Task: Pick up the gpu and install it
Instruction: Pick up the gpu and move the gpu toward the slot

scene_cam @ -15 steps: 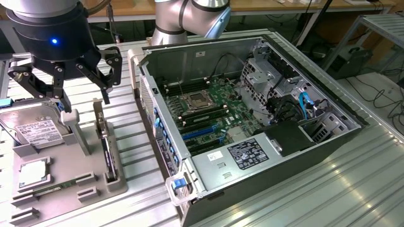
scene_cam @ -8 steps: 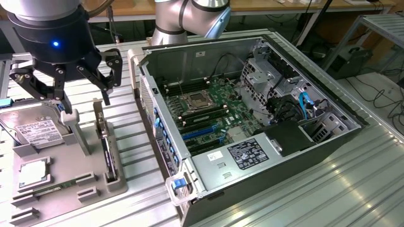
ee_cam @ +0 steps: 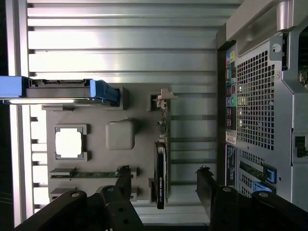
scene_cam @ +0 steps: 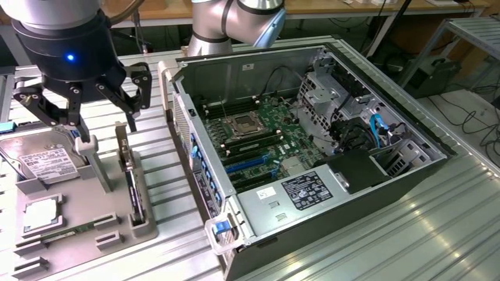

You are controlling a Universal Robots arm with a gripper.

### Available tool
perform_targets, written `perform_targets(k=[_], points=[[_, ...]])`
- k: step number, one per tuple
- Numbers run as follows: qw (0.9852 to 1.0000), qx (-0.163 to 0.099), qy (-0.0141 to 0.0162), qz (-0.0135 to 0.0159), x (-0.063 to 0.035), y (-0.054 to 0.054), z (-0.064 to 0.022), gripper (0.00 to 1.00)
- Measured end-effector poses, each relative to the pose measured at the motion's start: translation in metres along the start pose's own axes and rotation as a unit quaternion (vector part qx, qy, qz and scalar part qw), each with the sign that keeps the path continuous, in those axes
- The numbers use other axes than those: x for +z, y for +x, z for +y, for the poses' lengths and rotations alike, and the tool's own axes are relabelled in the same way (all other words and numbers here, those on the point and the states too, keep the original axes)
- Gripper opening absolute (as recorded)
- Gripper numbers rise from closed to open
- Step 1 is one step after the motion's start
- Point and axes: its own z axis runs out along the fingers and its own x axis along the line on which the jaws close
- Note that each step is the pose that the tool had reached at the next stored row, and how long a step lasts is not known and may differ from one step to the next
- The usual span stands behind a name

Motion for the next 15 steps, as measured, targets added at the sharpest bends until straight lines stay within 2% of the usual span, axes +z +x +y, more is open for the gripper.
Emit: perform_targets(k=[15], points=[[1.0000, -0.002, -0.0001, 0.0001, 0.0050, 0.0001, -0.0002, 0.66]])
